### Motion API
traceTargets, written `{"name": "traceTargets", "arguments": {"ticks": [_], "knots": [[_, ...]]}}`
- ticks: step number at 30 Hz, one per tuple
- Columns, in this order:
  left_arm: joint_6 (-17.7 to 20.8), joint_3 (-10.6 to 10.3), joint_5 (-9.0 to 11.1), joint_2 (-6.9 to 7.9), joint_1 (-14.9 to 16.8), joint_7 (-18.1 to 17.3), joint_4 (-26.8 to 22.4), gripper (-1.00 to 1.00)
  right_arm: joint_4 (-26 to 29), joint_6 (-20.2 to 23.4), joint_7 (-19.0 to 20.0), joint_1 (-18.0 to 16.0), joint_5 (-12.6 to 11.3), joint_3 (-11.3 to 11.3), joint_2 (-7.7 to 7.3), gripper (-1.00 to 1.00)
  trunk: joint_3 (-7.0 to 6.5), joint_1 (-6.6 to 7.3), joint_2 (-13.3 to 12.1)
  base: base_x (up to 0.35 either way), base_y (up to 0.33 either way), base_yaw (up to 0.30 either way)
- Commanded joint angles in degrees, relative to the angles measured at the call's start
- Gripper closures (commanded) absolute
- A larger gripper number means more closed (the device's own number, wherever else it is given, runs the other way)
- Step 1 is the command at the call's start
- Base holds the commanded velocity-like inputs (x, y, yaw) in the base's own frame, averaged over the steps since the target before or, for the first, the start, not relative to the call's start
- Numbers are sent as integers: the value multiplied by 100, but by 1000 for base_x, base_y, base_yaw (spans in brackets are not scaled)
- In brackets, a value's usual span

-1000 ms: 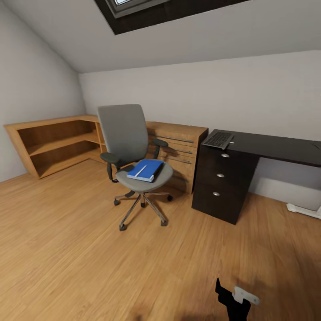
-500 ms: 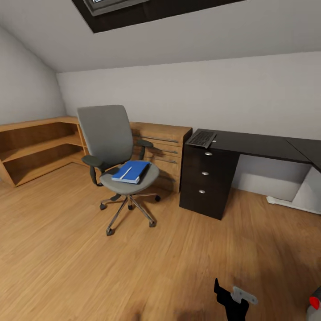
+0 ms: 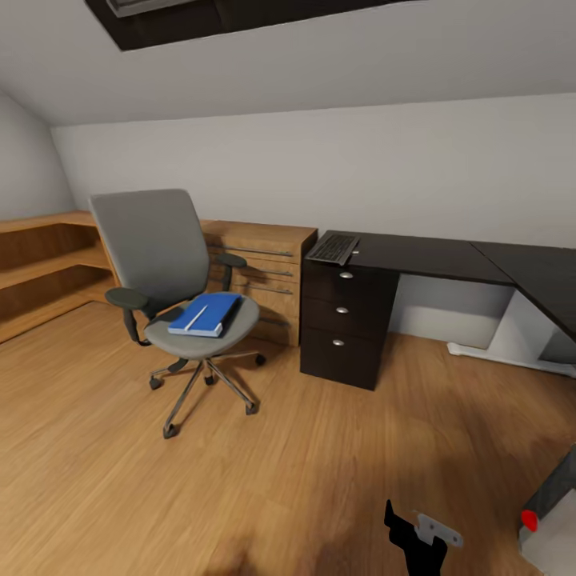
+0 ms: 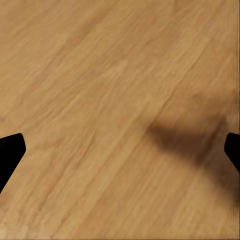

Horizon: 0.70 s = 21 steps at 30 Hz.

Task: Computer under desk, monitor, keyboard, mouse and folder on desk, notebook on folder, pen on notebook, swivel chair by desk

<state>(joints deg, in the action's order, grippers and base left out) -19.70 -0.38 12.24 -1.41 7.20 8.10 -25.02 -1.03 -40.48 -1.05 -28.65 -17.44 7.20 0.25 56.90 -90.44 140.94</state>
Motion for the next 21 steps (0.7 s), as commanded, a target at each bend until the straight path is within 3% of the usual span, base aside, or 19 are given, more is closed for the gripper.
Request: {"name": "traceTargets", "arguments": {"ticks": [1, 21], "knots": [[-17, -5, 14, 0, 1, 17, 21, -100, -11, -21, -10, -6, 38, 45, 2, -100, 5, 1, 2, 2, 0, -271], [-24, -14, 7, -8, 1, 14, 146, -100, -11, -5, -9, -7, 38, 43, 17, -100, 5, 1, 2, 0, 0, -271]]}}
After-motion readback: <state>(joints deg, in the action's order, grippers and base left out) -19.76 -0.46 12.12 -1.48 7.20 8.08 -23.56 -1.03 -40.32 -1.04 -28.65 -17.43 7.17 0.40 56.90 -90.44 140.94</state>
